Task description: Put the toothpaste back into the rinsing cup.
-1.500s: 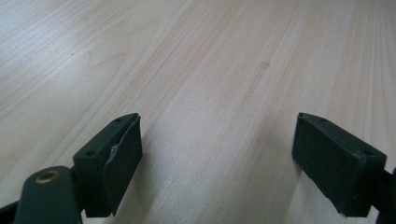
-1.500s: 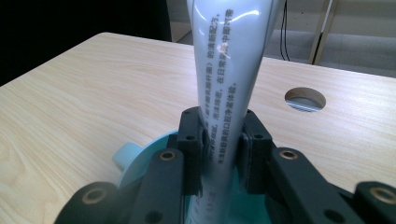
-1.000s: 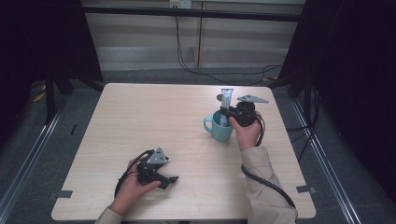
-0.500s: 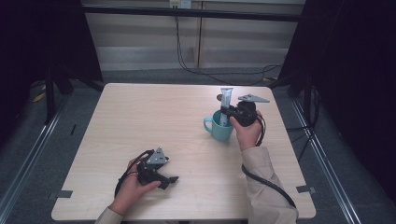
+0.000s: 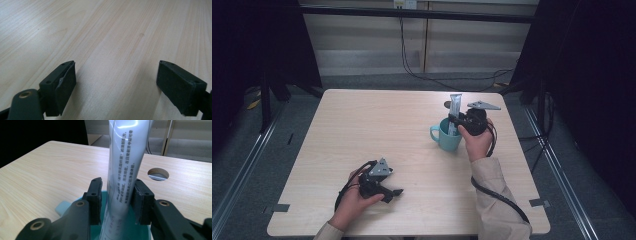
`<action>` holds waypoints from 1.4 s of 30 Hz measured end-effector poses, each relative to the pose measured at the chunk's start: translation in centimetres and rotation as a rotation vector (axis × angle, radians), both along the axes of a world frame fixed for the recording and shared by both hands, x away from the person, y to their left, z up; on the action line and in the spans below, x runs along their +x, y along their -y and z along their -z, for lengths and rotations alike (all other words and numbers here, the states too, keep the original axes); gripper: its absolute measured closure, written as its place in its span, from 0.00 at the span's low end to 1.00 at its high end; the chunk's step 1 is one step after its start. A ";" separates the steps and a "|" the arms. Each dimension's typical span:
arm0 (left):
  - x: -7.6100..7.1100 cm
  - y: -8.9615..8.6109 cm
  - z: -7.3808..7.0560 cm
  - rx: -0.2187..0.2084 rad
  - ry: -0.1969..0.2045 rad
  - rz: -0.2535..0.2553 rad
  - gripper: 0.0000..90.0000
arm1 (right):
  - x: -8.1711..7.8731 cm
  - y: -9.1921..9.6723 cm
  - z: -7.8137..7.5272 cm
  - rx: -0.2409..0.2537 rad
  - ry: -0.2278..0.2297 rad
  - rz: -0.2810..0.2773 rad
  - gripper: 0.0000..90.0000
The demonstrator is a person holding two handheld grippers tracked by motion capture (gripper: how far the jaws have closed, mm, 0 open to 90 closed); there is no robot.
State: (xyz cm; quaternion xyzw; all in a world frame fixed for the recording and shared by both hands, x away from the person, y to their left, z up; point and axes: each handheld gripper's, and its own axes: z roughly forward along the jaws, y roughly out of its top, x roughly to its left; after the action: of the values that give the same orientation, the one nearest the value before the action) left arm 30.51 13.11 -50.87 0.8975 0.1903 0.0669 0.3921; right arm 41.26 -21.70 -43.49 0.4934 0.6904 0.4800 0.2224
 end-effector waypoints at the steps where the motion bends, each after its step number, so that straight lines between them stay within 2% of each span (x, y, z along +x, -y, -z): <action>1: 0.0 0.0 0.0 0.001 -0.001 0.000 0.18 | 0.0 0.0 0.0 0.001 -0.003 0.002 0.68; 11: 0.0 0.0 0.0 0.000 0.000 0.000 0.18 | -0.1 0.2 -0.1 -0.010 -0.011 0.006 0.60; 23: 0.0 0.0 0.0 0.001 -0.001 0.000 0.18 | -0.1 0.7 -0.1 0.007 -0.033 0.013 0.50; 30: 0.0 0.0 0.0 0.000 -0.001 0.000 0.18 | -0.3 1.0 -0.4 0.010 -0.026 0.008 0.47; 33: 0.0 0.0 0.0 -0.001 0.000 0.000 0.18 | -0.3 1.1 -0.4 0.016 -0.040 0.006 0.44; 42: 0.0 0.0 0.0 0.000 0.000 0.000 0.18 | -0.8 1.6 -0.6 -0.010 -0.034 -0.004 0.39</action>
State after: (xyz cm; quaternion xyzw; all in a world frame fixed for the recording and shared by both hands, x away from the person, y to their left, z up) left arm 30.50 13.11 -50.87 0.8976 0.1905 0.0667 0.3918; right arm 40.51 -23.34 -42.86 0.4991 0.6973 0.4687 0.2121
